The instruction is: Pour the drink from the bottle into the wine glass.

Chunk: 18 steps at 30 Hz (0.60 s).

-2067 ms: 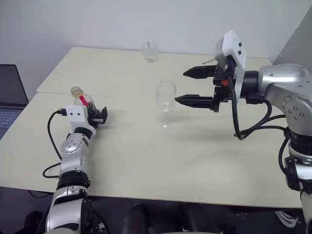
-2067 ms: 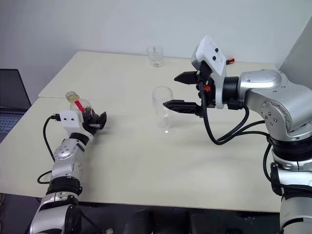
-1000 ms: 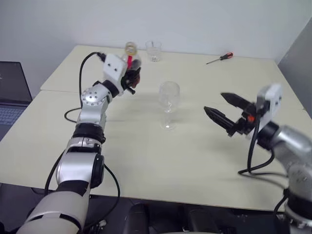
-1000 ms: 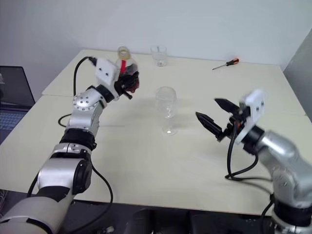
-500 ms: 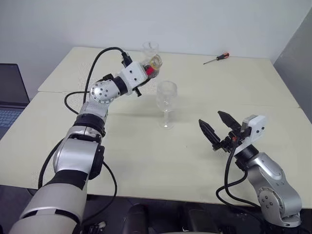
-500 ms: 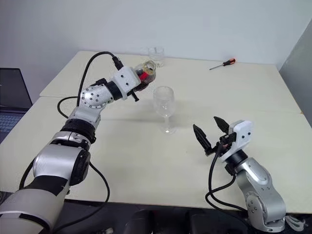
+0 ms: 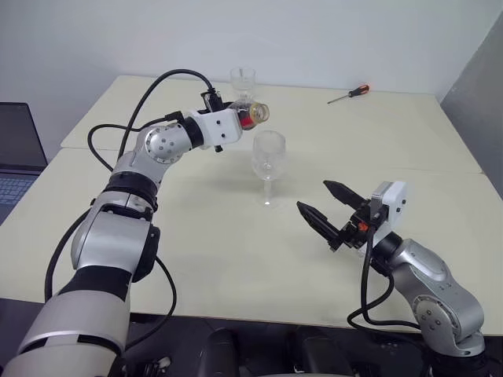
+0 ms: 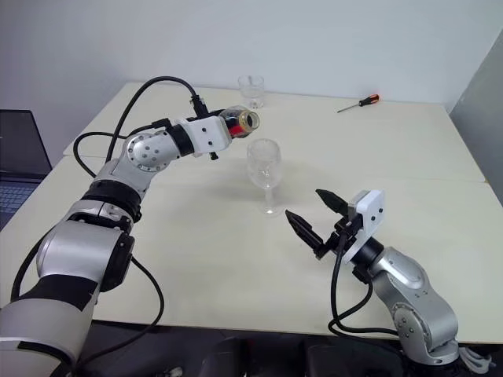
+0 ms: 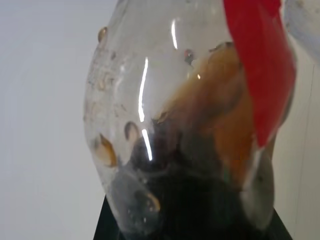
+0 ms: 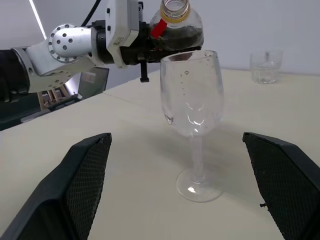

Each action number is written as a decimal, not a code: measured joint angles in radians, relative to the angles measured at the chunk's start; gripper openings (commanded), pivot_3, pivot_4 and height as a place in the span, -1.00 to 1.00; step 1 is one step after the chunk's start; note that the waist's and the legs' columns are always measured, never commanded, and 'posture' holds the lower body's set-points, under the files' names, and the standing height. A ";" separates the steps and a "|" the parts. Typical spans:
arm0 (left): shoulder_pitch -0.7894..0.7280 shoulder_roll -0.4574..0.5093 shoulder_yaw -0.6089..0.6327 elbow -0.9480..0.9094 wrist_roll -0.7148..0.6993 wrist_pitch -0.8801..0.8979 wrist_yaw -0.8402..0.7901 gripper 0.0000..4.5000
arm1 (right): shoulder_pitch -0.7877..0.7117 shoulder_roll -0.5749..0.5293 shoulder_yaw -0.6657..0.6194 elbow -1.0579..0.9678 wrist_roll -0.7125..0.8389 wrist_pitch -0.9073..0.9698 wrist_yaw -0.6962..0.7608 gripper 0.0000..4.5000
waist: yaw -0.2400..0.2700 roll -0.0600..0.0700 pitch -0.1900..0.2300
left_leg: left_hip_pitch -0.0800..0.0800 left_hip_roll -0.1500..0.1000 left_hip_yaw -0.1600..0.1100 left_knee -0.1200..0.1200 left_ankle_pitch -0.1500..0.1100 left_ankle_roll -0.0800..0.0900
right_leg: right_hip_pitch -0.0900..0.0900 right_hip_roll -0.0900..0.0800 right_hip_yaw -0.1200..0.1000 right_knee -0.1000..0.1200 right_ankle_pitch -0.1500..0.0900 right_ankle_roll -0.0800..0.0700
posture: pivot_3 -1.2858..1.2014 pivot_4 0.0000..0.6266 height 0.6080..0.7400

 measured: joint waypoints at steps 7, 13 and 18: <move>-0.005 0.026 -0.069 0.011 0.104 -0.020 0.081 -0.60 | 0.000 -0.027 -0.001 -0.011 0.018 0.009 -0.007 1.00 | 0.000 0.000 0.000 | 0.000 0.000 0.000 0.003 0.000 0.000 | 0.000 0.000 0.000 0.003 0.000 0.000 | 0.03 -0.52 1.00; -0.014 0.038 -0.096 0.022 0.147 -0.020 0.143 -0.60 | 0.007 -0.046 -0.019 -0.012 0.037 0.009 -0.013 1.00 | -0.001 0.000 0.000 | 0.000 0.000 0.000 0.010 0.000 0.000 | 0.000 0.000 0.000 0.009 -0.002 0.003 | 0.03 -0.52 1.00; -0.033 0.039 -0.114 0.023 0.173 -0.026 0.170 -0.60 | 0.010 -0.069 -0.041 -0.021 0.044 0.009 -0.016 1.00 | -0.001 -0.001 0.001 | 0.000 0.000 0.000 0.011 0.000 0.000 | 0.000 -0.001 0.000 0.011 -0.002 0.003 | 0.03 -0.52 1.00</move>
